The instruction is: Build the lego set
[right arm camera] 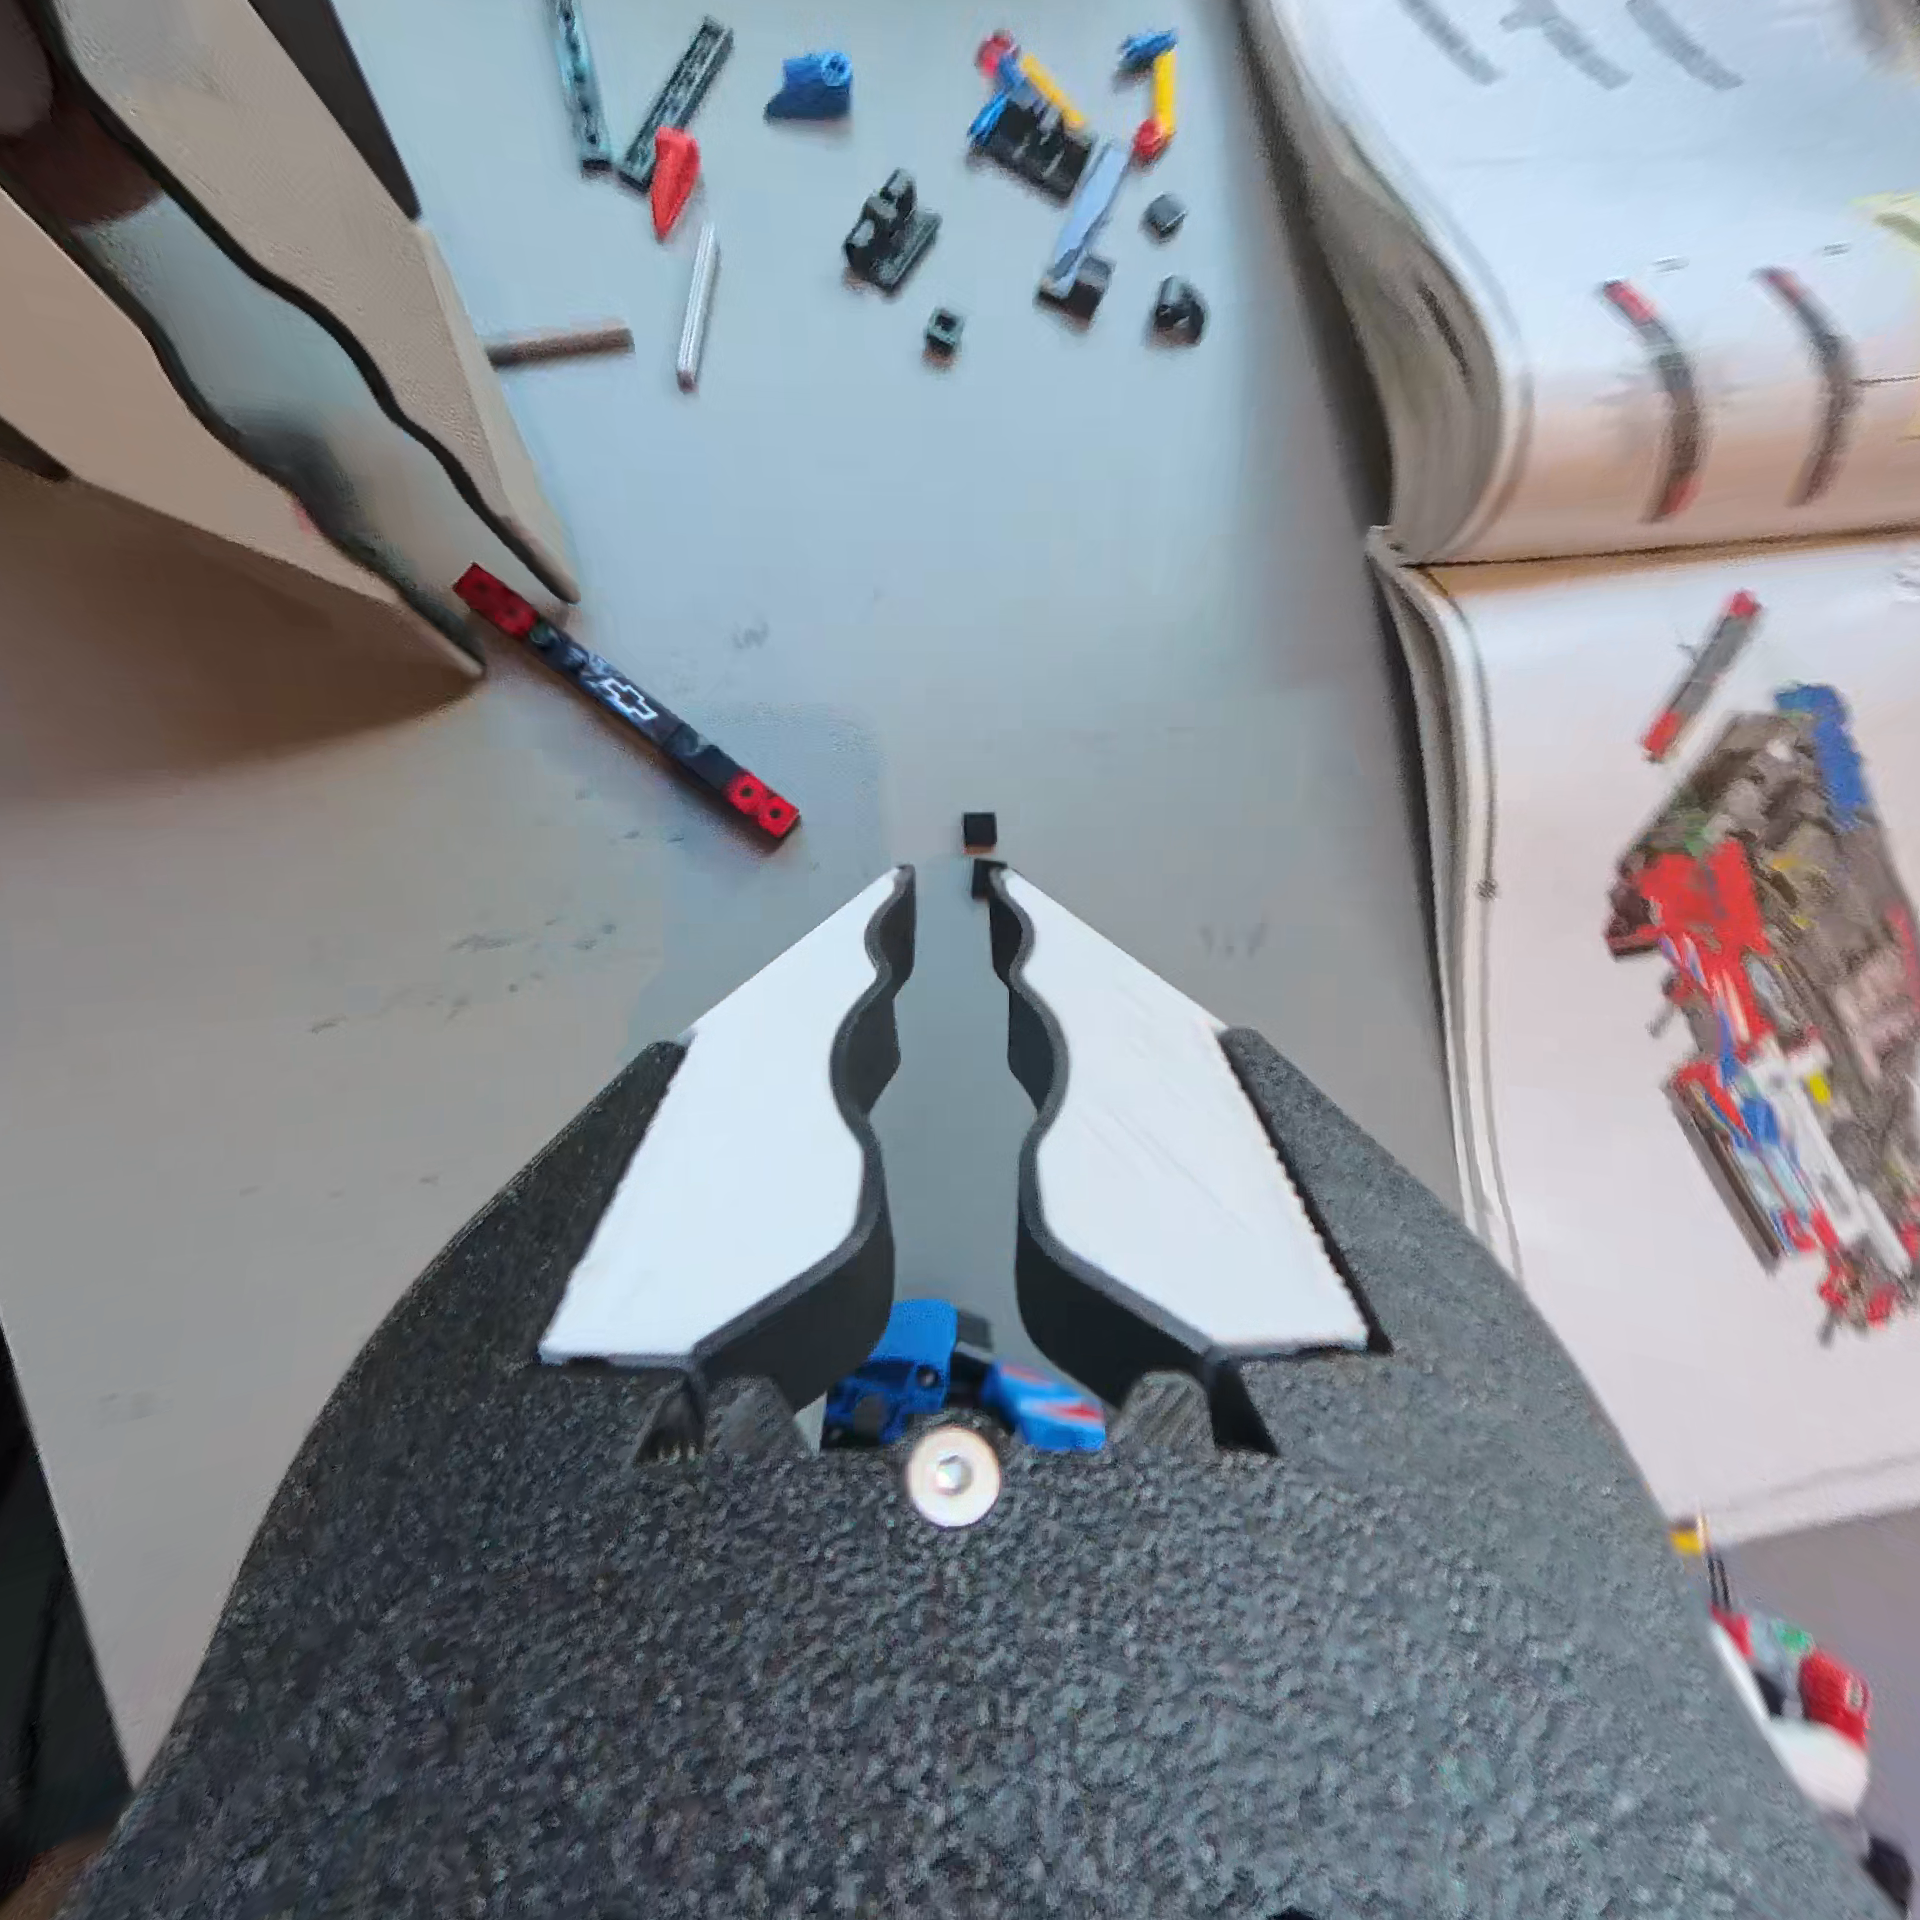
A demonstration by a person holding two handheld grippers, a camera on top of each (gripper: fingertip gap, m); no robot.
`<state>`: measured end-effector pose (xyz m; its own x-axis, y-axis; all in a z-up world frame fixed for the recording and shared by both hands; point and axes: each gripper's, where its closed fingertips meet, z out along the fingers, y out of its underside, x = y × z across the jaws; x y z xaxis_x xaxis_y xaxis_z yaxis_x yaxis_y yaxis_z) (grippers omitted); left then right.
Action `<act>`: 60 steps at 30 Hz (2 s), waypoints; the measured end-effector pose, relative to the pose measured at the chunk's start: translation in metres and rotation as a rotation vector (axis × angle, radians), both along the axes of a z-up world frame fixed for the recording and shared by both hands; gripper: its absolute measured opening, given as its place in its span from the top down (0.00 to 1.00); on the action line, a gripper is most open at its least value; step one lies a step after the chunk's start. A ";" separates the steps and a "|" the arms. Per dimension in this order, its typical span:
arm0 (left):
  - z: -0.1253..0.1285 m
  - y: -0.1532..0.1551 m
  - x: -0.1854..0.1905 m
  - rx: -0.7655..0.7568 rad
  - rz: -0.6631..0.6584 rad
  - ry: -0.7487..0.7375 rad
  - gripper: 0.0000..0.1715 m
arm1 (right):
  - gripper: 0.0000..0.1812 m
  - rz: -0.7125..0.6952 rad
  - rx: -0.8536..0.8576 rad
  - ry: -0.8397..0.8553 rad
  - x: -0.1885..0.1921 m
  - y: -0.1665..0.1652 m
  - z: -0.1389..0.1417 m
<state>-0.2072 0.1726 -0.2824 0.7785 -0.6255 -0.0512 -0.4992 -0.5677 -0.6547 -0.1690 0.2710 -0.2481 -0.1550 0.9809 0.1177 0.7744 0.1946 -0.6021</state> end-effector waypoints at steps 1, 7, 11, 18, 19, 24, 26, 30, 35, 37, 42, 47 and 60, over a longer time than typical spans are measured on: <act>0.000 0.001 -0.002 0.008 -0.009 0.019 0.93 | 0.93 0.028 -0.003 -0.036 -0.004 0.002 -0.006; 0.000 0.005 -0.008 0.024 -0.097 0.030 0.97 | 0.92 0.114 0.045 -0.153 -0.010 0.010 -0.014; 0.000 0.005 -0.008 0.023 -0.126 -0.009 0.95 | 0.92 0.167 0.104 -0.231 -0.012 0.011 -0.024; 0.000 -0.002 -0.010 0.060 -0.175 -0.003 0.95 | 0.92 0.162 0.040 -0.251 -0.023 0.004 -0.031; 0.000 -0.002 -0.009 0.063 -0.182 -0.003 0.96 | 0.92 0.164 0.048 -0.262 -0.023 0.005 -0.033; 0.001 -0.002 -0.009 0.083 -0.197 -0.005 0.95 | 0.92 0.163 0.070 -0.275 -0.022 0.006 -0.033; 0.001 -0.003 -0.009 0.085 -0.198 -0.008 0.94 | 0.92 0.157 0.070 -0.273 -0.020 0.006 -0.031; 0.001 -0.004 -0.010 0.089 -0.202 -0.006 0.94 | 0.93 0.129 0.046 -0.305 -0.017 0.010 -0.036; 0.001 -0.004 -0.010 0.090 -0.206 -0.008 0.93 | 0.97 0.132 0.027 -0.284 -0.019 0.008 -0.037; 0.001 -0.004 -0.011 0.088 -0.206 -0.012 0.93 | 0.96 0.139 0.019 -0.282 -0.019 0.008 -0.037; 0.001 -0.001 -0.013 0.072 -0.197 -0.030 0.91 | 0.97 0.197 0.092 -0.257 -0.023 0.009 -0.032; 0.001 0.001 -0.010 0.059 -0.214 -0.042 0.91 | 0.97 0.360 0.099 -0.129 -0.033 -0.033 -0.008; 0.000 0.004 -0.006 0.042 -0.239 -0.058 0.97 | 0.97 0.470 0.134 -0.183 -0.040 -0.085 -0.022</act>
<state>-0.2134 0.1764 -0.2825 0.6111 -0.7905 -0.0410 -0.5771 -0.4095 -0.7066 -0.2092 0.1862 -0.2704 -0.6046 0.7788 0.1672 0.6752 0.6124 -0.4111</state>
